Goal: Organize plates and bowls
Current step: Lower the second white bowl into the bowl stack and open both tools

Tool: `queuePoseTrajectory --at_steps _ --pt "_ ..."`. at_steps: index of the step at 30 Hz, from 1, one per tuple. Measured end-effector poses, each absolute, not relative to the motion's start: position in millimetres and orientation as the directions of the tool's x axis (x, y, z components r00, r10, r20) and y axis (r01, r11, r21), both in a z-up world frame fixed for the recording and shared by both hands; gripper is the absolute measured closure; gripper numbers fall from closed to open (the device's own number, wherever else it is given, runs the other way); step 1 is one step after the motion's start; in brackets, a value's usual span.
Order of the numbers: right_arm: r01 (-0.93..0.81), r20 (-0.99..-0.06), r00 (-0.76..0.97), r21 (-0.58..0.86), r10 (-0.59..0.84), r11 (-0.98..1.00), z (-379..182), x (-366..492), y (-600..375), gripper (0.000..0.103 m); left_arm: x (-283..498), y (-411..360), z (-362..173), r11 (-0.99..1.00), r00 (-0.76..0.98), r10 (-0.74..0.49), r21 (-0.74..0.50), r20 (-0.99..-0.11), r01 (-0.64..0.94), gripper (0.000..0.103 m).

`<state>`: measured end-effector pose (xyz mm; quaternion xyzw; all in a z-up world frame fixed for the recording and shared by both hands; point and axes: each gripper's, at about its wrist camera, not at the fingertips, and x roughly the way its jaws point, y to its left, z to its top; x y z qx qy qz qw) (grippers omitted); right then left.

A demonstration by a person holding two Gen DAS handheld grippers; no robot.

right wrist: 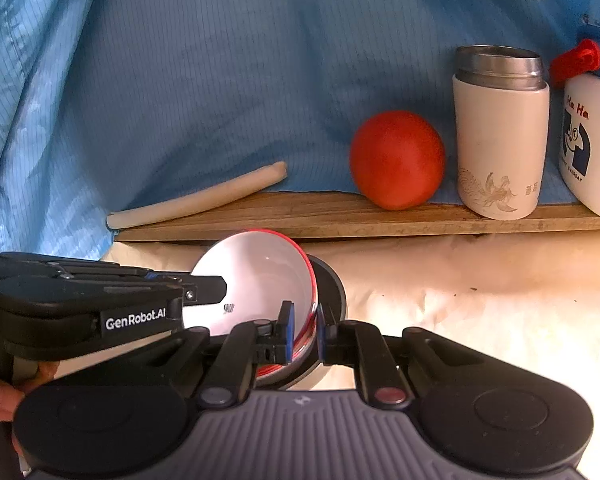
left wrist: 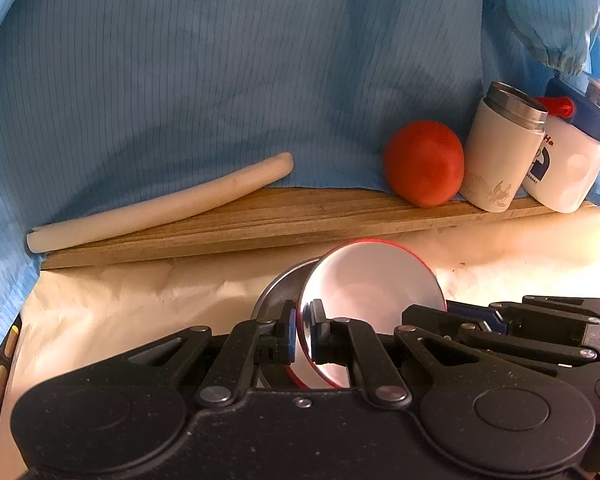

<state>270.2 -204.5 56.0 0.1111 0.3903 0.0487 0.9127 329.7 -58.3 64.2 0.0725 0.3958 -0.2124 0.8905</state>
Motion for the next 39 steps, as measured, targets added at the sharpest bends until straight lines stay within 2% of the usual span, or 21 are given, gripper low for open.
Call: queuePoseTrajectory --at_steps 39 --pt "-0.029 -0.717 0.663 0.261 0.214 0.965 56.9 269.5 -202.6 0.088 337.6 -52.2 57.4 0.904 0.556 -0.32 -0.071 -0.767 0.422 0.093"
